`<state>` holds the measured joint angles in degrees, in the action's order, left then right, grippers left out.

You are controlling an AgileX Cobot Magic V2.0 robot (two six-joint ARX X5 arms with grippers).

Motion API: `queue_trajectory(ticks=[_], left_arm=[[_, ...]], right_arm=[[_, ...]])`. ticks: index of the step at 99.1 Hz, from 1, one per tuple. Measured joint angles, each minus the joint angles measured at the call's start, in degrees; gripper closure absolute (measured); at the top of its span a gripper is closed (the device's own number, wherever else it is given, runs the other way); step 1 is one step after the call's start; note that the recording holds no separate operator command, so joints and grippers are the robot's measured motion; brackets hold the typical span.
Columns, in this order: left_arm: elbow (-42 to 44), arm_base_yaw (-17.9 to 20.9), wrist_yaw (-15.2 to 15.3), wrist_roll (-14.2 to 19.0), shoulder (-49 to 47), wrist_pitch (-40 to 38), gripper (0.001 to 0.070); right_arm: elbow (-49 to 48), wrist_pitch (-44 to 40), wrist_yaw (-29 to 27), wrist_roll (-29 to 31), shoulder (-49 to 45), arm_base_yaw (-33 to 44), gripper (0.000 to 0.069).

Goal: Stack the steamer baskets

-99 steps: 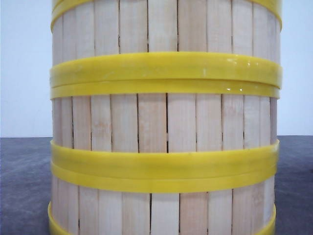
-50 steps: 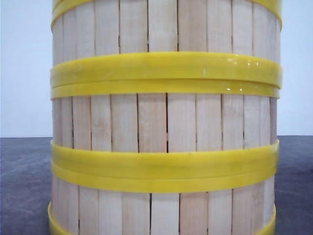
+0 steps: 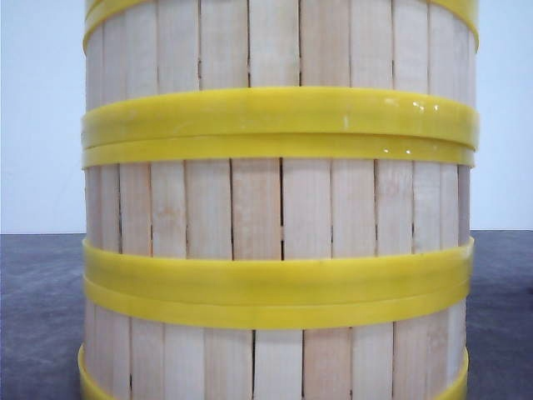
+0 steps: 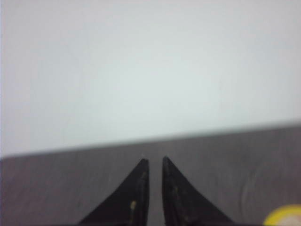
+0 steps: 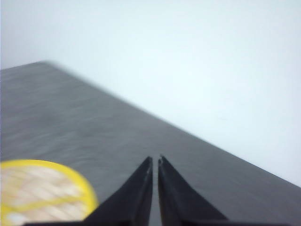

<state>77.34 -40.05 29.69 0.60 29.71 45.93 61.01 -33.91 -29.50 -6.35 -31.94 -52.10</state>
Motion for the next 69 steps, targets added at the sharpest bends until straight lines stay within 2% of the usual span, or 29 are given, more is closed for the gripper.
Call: queue_trajectory(ticks=[11, 20, 25, 30, 36, 50, 69], left_arm=[[-19.4, 0.0, 0.7, -1.2, -14.0, -8.5, 0.0685], [-32.9, 0.0, 0.2, -0.9, -17.8, -8.0, 0.0685], [-37.2, 0.0, -0.4, -0.3, -17.8, -6.1, 0.0685], [-38.1, 0.0, -0.8, 0.5, -17.3, -5.0, 0.0685], [-37.0, 0.0, -0.7, 0.7, -18.0, -7.5, 0.0685], [-33.3, -0.2, 0.1, 1.5, -19.9, -13.2, 0.0684], [-34.3, -0.2, 0.0, 2.7, -19.3, -11.6, 0.0684]], right_arm=[[-15.3, 1.5, -7.8, -0.8, 16.9, 2.0, 0.0674], [-23.9, 1.1, -9.4, -1.0, 26.8, 2.7, 0.0674], [-26.3, 0.7, -9.1, -1.2, 30.6, 2.6, 0.0674], [-26.2, -0.2, -9.6, -1.3, 31.9, 2.4, 0.0674], [-24.2, 0.1, -10.9, -1.3, 31.3, 2.6, 0.0674], [-23.3, 4.7, -10.1, -1.3, 30.0, 2.3, 0.0674], [-23.3, 4.7, -8.5, -1.3, 30.0, 2.3, 0.0674]])
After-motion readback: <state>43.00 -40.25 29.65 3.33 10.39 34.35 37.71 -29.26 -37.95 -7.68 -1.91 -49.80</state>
